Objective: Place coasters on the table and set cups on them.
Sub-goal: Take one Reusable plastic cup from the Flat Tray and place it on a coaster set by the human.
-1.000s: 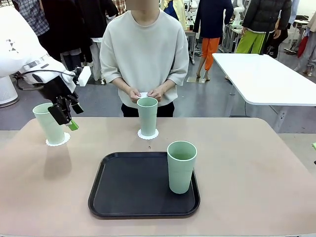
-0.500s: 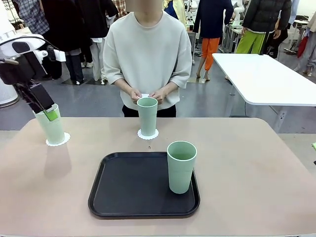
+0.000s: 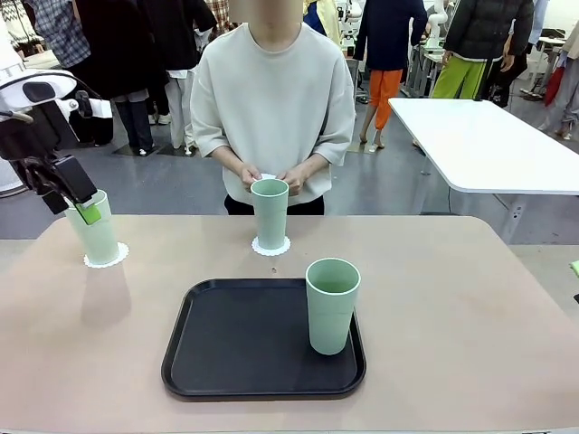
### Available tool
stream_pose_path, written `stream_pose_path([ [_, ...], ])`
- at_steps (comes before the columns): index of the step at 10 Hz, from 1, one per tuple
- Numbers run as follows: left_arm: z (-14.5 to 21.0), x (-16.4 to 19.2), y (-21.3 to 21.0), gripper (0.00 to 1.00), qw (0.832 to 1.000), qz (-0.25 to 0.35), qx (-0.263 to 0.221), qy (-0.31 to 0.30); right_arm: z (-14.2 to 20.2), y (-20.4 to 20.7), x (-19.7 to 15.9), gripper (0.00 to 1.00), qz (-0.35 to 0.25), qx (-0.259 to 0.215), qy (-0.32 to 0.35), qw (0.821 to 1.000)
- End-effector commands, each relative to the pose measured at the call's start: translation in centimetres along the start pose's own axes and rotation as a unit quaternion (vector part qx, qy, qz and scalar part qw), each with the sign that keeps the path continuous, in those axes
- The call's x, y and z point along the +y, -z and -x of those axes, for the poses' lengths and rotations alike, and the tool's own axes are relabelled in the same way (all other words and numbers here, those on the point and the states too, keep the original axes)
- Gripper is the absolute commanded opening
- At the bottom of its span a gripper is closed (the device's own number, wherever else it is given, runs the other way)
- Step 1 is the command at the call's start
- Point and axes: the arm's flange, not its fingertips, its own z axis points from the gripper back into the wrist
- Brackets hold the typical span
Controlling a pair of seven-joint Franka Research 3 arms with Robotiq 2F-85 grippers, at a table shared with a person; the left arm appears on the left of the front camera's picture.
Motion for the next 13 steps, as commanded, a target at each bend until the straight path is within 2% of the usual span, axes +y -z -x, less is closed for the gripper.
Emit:
stream_pose_path([
  [1, 0.1, -0.3, -0.4, 1.00, 1.000, -0.004, 0.000, 0.008, -0.1, 0.2, -0.1, 1.00, -0.010, -0.005, -0.007, 1.000],
  [2, 0.0, 0.0, 0.0, 1.00, 1.000, 0.000, 0.000, 0.000, -0.1, 0.2, -0.1, 1.00, -0.010, -0.005, -0.007, 1.000],
  [3, 0.2, 3.2, -0.7, 1.00, 0.981, 0.178, -0.029, -0.068, -0.1, 0.2, -0.1, 1.00, -0.010, -0.005, -0.007, 1.000],
  [4, 1.5, 5.8, -1.9, 1.00, 0.958, 0.267, -0.035, -0.096, -0.1, 0.2, -0.1, 1.00, -0.010, -0.005, -0.007, 1.000],
  [5, 4.1, 8.2, -2.7, 1.00, 0.936, 0.331, -0.052, -0.111, -0.1, 0.2, -0.1, 1.00, -0.010, -0.005, -0.007, 1.000],
  [7, 9.2, 14.0, -2.0, 1.00, 0.885, 0.434, -0.076, -0.152, -0.1, 0.2, -0.1, 1.00, -0.010, -0.005, -0.007, 1.000],
  [8, 12.2, 17.1, -0.9, 1.00, 0.853, 0.479, -0.112, -0.175, -0.1, 0.2, -0.1, 1.00, -0.010, -0.005, -0.007, 1.000],
  [10, 16.7, 20.0, 0.6, 1.00, 0.832, 0.484, -0.181, -0.203, -0.1, 0.2, -0.1, 1.00, -0.010, -0.005, -0.007, 1.000],
  [12, 20.3, 22.2, 1.9, 1.00, 0.814, 0.491, -0.209, -0.229, -0.1, 0.2, -0.1, 1.00, -0.010, -0.005, -0.007, 1.000],
  [13, 20.9, 22.8, 2.0, 1.00, 0.813, 0.491, -0.211, -0.232, -0.1, 0.2, -0.1, 1.00, -0.010, -0.005, -0.007, 1.000],
])
